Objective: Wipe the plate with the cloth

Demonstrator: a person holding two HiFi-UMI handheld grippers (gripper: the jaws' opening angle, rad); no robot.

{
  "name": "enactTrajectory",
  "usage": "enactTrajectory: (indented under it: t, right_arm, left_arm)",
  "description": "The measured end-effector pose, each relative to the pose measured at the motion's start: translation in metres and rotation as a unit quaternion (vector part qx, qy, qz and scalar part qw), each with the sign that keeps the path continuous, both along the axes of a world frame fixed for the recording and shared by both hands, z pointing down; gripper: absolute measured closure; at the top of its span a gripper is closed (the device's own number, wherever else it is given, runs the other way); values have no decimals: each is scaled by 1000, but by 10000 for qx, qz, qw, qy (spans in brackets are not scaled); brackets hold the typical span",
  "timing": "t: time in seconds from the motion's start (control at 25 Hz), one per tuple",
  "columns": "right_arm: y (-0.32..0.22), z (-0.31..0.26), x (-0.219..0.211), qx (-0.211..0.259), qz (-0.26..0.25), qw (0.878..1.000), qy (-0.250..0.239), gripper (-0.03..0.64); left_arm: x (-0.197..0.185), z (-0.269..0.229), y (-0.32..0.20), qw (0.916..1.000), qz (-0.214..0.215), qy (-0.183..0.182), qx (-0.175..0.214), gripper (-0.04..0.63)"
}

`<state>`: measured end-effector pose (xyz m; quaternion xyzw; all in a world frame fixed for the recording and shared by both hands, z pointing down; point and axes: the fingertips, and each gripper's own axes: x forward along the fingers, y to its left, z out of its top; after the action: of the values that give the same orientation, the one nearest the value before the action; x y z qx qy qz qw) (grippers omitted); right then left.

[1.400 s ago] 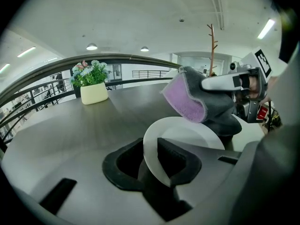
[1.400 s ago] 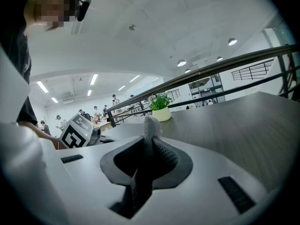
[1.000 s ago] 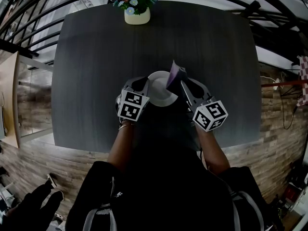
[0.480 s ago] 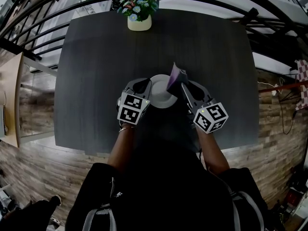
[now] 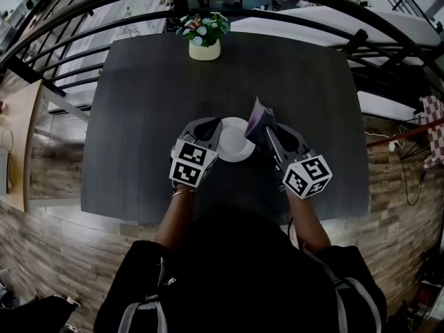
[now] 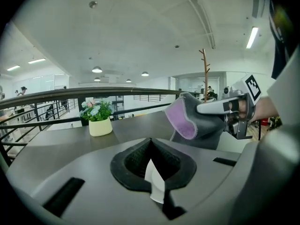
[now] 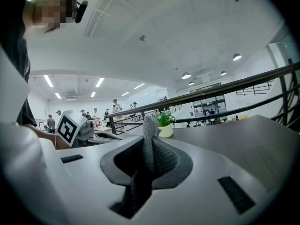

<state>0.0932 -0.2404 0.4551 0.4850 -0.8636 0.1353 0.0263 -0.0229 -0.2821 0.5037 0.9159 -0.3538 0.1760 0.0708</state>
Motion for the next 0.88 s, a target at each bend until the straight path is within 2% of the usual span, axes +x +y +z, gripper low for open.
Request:
enactTrajectory:
  t: [0.4, 0.56, 0.72, 0.88]
  right_arm:
    - [17, -31, -2, 330, -21, 9994, 69, 575]
    - [27, -46, -2, 486, -23, 9988, 107, 575]
    - [36, -56, 1, 618, 31, 9980, 107, 575]
    - [44, -72, -1, 795, 43, 9968, 92, 575]
  left_arm:
    - [3, -36, 21, 9994, 122, 105, 295, 588]
    - [5, -52, 30, 9980, 161, 582, 191, 588]
    - [3, -65, 38, 9969, 166, 695, 324, 588]
    - [1, -90, 45, 9947, 233, 775, 633, 588]
